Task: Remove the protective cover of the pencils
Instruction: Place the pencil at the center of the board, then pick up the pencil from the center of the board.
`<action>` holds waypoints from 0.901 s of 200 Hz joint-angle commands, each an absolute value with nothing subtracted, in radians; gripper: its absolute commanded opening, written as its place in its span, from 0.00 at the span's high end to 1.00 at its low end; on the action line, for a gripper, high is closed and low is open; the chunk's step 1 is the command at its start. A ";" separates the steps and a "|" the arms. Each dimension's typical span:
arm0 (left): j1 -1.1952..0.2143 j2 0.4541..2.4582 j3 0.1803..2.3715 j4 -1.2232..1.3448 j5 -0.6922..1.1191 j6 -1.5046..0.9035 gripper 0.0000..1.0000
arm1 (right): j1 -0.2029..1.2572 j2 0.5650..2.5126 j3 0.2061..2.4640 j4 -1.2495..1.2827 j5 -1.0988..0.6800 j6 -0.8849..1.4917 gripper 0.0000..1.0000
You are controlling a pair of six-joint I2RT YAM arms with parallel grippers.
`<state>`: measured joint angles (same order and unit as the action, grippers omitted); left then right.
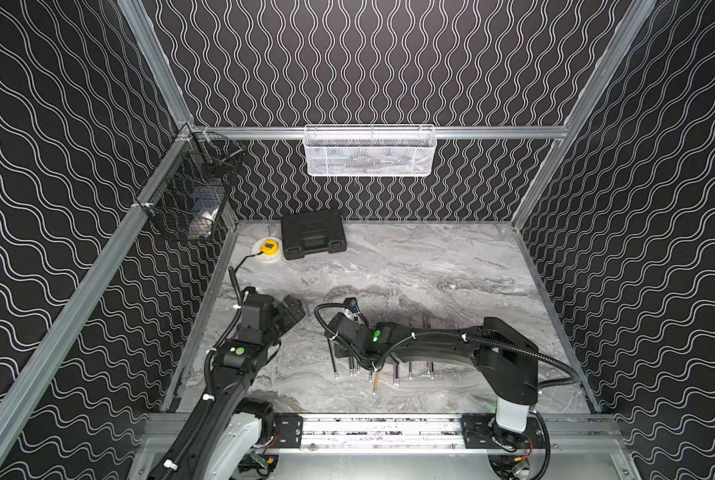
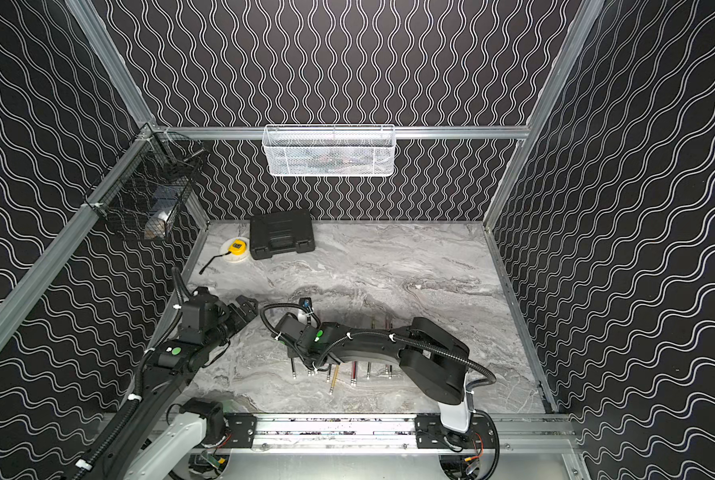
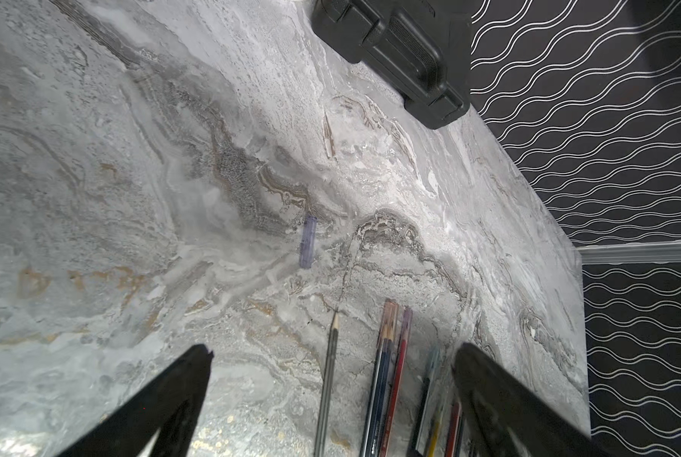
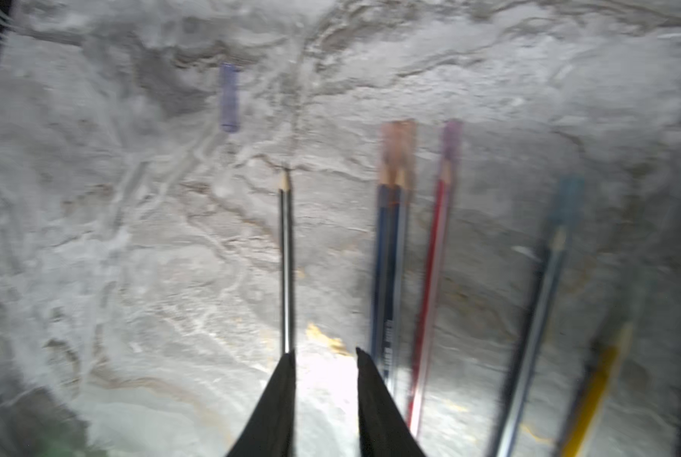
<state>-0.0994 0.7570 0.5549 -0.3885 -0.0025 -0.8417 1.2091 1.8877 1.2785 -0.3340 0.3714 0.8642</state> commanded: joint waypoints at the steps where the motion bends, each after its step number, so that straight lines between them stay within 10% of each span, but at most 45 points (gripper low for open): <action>1: -0.098 0.758 0.569 -0.362 0.000 -0.812 0.01 | 1.212 1.896 1.280 -0.385 0.410 0.904 0.75; 180: -0.098 0.812 0.541 -0.253 0.135 -0.677 0.01 | 1.212 2.069 1.388 -0.452 0.390 0.913 0.81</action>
<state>-0.0994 0.8253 0.5419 -0.2619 0.1509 -0.6815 1.2102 2.0529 1.3731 -0.4290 0.3862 0.9012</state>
